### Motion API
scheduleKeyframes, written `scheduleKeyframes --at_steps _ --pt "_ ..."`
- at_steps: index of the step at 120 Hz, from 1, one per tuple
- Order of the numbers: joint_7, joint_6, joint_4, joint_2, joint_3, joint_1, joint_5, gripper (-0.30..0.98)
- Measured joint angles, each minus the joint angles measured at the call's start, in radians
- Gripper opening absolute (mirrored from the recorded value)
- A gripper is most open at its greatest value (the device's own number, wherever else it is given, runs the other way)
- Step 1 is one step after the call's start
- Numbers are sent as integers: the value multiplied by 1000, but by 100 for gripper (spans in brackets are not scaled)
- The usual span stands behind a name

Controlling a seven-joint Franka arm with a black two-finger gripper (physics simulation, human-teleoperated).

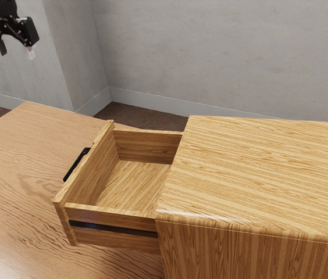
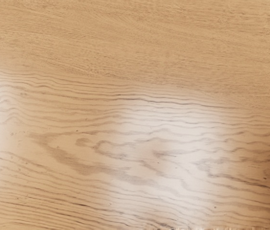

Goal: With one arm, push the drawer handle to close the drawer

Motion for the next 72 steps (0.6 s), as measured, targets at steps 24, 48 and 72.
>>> scheduleKeyframes --at_steps 24,48,72 --pt "37 -15 -5 1 -10 33 -62 66" --pt "63 -60 90 -128 -27 34 -77 66" --pt "83 -82 59 -152 -58 -22 -36 66"
